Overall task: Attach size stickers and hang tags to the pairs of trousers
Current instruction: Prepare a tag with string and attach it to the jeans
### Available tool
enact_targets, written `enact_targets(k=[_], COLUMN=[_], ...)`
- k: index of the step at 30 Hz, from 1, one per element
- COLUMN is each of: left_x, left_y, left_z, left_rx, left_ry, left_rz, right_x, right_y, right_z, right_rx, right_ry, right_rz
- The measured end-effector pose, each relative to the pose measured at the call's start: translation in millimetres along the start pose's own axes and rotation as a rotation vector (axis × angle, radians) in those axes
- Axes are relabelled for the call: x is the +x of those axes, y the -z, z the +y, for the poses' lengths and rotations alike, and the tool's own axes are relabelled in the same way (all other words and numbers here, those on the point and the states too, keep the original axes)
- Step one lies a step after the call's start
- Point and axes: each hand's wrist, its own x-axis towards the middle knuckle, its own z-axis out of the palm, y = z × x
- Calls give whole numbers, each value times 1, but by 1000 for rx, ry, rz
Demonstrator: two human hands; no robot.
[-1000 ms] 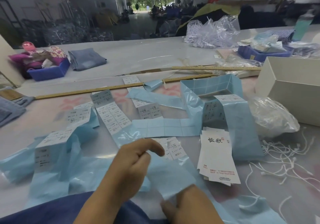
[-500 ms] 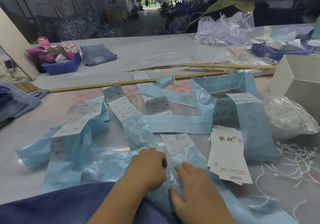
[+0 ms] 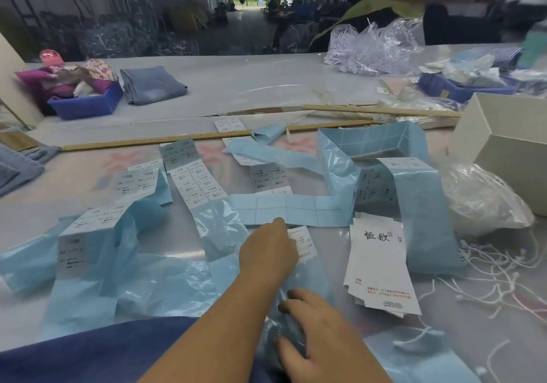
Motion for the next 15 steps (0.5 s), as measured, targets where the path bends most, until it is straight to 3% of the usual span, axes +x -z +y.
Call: enact_targets(k=[7,11,15], left_x=[-2,-5,-17], left_y=[-2,0,7], left_z=[-5,-4,-5], left_rx=[-116,-156,-290], left_ry=[-31,-67,-82], left_rz=[42,54,25], right_x=[2,5,11], right_y=[6,6,0], right_z=[3,1,6], right_rx=[124,-199,-345], right_ry=[-127,10,-133], right_rz=[64,261,-34])
